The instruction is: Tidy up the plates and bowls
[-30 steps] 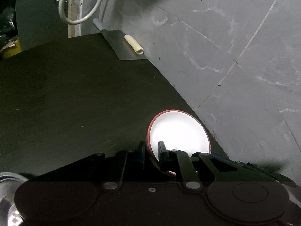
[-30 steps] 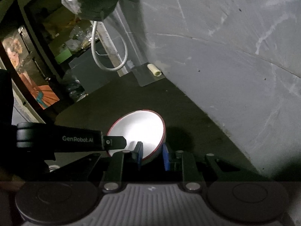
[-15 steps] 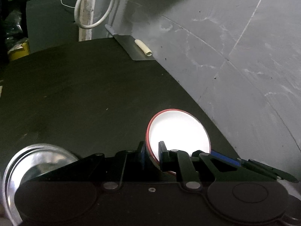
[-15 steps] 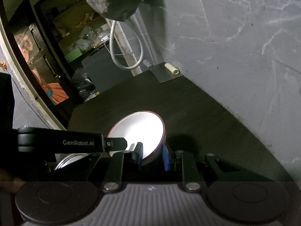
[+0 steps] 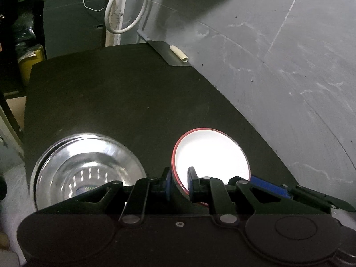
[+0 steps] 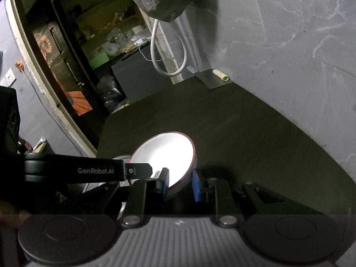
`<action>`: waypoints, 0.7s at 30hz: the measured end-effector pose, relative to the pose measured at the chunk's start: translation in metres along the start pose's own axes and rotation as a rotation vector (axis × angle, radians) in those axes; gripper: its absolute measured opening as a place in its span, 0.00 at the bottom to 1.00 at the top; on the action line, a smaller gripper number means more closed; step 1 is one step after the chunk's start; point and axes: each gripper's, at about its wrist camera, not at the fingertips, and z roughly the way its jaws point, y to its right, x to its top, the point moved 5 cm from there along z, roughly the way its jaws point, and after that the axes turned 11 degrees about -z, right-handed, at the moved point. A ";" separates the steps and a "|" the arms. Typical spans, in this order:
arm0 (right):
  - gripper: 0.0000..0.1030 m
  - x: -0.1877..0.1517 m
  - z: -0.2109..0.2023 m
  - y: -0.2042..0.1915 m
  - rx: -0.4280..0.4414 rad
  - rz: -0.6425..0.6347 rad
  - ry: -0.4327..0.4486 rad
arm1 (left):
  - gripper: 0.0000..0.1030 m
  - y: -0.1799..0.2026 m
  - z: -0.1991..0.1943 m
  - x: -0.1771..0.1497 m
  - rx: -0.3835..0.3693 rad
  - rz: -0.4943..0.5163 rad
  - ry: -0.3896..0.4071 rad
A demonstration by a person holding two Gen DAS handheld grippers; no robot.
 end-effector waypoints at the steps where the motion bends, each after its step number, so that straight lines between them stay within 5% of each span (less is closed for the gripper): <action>1: 0.24 -0.002 -0.002 -0.003 0.001 -0.001 -0.002 | 0.15 -0.002 -0.003 -0.003 -0.002 0.000 0.000; 21: 0.24 -0.029 -0.043 -0.055 0.074 -0.083 -0.064 | 0.16 -0.037 -0.057 -0.051 -0.011 -0.035 0.001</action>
